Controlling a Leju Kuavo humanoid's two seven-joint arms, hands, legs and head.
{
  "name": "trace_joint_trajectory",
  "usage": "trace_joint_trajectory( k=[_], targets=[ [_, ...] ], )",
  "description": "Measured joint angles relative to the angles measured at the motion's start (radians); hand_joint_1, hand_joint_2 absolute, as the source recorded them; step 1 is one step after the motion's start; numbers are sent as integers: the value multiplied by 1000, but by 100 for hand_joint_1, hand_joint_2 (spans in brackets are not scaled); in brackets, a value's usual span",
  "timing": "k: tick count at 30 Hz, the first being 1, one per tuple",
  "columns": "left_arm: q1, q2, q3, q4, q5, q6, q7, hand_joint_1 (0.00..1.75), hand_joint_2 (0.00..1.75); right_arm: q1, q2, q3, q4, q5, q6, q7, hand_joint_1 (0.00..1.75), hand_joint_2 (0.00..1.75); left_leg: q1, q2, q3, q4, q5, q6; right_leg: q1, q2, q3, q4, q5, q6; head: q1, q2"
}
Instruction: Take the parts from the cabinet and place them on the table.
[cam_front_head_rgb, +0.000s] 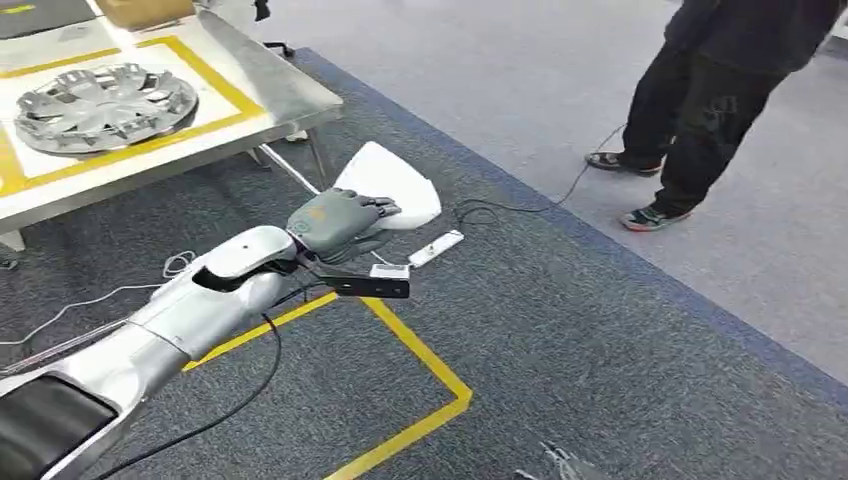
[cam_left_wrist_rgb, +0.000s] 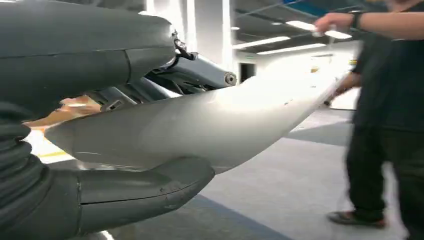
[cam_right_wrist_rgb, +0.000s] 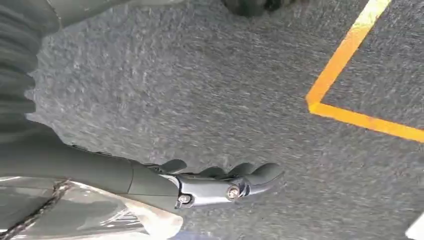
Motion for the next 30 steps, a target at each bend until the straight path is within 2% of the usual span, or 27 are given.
trace_joint_trajectory(
  k=[3, 4, 5, 6, 7, 9, 10, 11, 12, 13, 14, 15, 16, 17, 19, 20, 21, 22, 24, 25, 26, 27, 28, 29, 30],
  targets=[
    [16, 3, 0, 9, -2, 0, -2, 175, 175, 7, 0, 0, 2, -5, -12, 1, 0, 175, 10, -36, -6, -9, 10, -16, 9, -35, -3, 7, -3, -17, -1, 0],
    [18, 9, 0, 15, -3, 2, -3, 175, 175, 7, 0, 0, 2, -7, -13, -1, 0, 175, 9, -45, -8, -8, 8, -20, 3, -50, 1, 1, 0, -26, -2, 0],
    [19, 10, 0, 19, -9, 7, -4, 175, 175, 5, -2, 0, 2, -10, -17, -2, 0, 175, 2, 20, -14, 7, -4, -23, 5, -62, 6, -2, 1, -34, -2, 0],
    [13, 10, -2, 25, -13, 13, -7, 175, 175, 5, -4, 0, 2, -16, -28, -3, 0, 175, 1, 71, -33, 50, -31, -27, 9, -74, 8, -3, -1, -42, -14, 0],
    [6, 8, -4, 31, -13, 20, -12, 175, 175, 4, -5, -1, 2, -22, -34, -4, 0, 175, 3, 95, -65, 122, -66, -29, 13, -88, 9, -3, -4, -45, -11, 0],
    [-5, 3, -6, 48, -2, 31, -24, 175, 175, 3, -9, -4, 2, -32, -43, -5, 0, 175, 4, 107, -143, 282, -128, -31, 18, -120, 11, -2, -8, -50, -12, 0],
    [-7, 2, -7, 55, 2, 31, -28, 175, 175, 0, -10, -5, 2, -40, -44, -7, 0, 175, 4, 107, -155, 306, -126, -31, 19, -133, 13, -2, -10, -51, -13, 0],
    [-10, 1, -6, 60, 5, 31, -28, 175, 175, -3, -10, -5, 2, -43, -44, -8, 0, 175, 4, 107, -142, 284, -101, -29, 20, -145, 16, -2, -12, -51, -12, 0],
    [-14, 1, -6, 66, 7, 31, -29, 175, 175, -6, -10, -5, 1, -43, -44, -10, 0, 175, 3, 111, -112, 223, -62, -24, 22, -158, 20, -2, -15, -50, -13, 0],
    [-21, 0, -6, 69, 8, 31, -29, 175, 175, -8, -10, -5, 1, -43, -44, -10, 0, 175, 0, 123, -66, 135, -16, -16, 25, -170, 26, -2, -18, -50, -13, 0],
    [-30, -1, -6, 72, 8, 31, -29, 175, 175, -10, -10, -5, -2, -42, -45, -12, 0, 175, -9, 161, -16, 37, 23, -1, 27, -182, 33, -2, -23, -49, -13, 0],
    [-40, -3, -6, 74, 8, 30, -30, 175, 175, -12, -10, -5, -2, -41, -46, -13, 0, 175, -27, 222, 1, 14, 2, 12, 32, -194, 34, -4, -26, -45, -9, 0],
    [-53, -7, -8, 76, 7, 27, -31, 175, 175, -14, -11, -6, -2, -40, -48, -14, 0, 175, -32, 214, 0, -5, 2, 15, 35, -206, 32, -3, -27, -40, -16, 0],
    [-57, -8, -8, 78, 7, 25, -31, 175, 175, -15, -11, -6, -2, -40, -48, -14, 0, 175, -33, 201, -3, -5, 3, 15, 37, -222, 34, -4, -28, -36, -10, 0],
    [-62, -7, -9, 84, 8, 14, -31, 175, 175, -19, -11, -6, -4, -46, -47, -16, 0, 175, -30, 172, 0, -13, 6, 20, 38, -251, 47, -10, -34, -27, -12, 0],
    [-62, -9, -9, 85, 6, 12, -30, 175, 175, -22, -13, -6, -7, -49, -45, -18, 0, 175, -18, 162, 10, -23, 11, 24, 31, -221, 36, -4, -45, -19, -14, 0],
    [-69, -8, -10, 89, 6, 11, -27, 175, 175, -23, -16, -6, -8, -50, -43, -21, 0, 175, -14, 148, 11, -24, 13, 28, 27, -159, 26, 30, -63, -15, -12, 0],
    [-74, -14, -10, 92, 6, 12, -24, 175, 175, -23, -17, -6, -8, -49, -38, -21, 0, 175, -12, 132, 10, -24, 14, 31, 26, -127, -10, 106, -98, -12, -8, 0],
    [-73, -21, -13, 100, -1, 14, -19, 175, 175, -19, -17, -6, -8, -43, -31, -18, 0, 175, -10, 103, 10, -24, 13, 31, 25, -114, -97, 265, -154, -4, -4, 0],
    [-70, -21, -15, 105, -2, 14, -18, 175, 175, -17, -17, -6, -8, -42, -28, -18, 0, 175, -10, 88, 11, -23, 13, 31, 25, -114, -126, 303, -153, -2, -5, 0],
    [-69, -21, -17, 110, -3, 16, -15, 175, 175, -17, -17, -6, -8, -40, -26, -17, 0, 175, -10, 74, 11, -22, 13, 31, 24, -114, -133, 293, -130, -1, -5, 0],
    [-70, -21, -17, 114, -3, 19, -11, 175, 175, -19, -17, -6, -8, -38, -24, -17, 0, 175, -8, 58, 11, -19, 11, 29, 24, -113, -115, 233, -81, -1, -5, 0],
    [-71, -21, -16, 117, -3, 24, -5, 175, 175, -20, -18, -6, -9, -37, -23, -15, 0, 175, -5, 44, 11, -15, 9, 25, 22, -104, -81, 149, -29, 0, -5, 0],
    [-72, -22, -16, 118, -3, 28, -1, 175, 175, -21, -19, -6, -10, -37, -22, -15, 0, 175, -1, 30, 10, -8, 4, 17, 15, -77, -39, 53, 20, 5, -4, 0],
    [-74, -24, -15, 119, -2, 30, 2, 175, 175, -22, -19, -6, -10, -37, -20, -14, 0, 175, -3, 17, 6, -3, 0, 10, 7, -24, -21, 22, 1, 7, -5, 0]
  ],
)
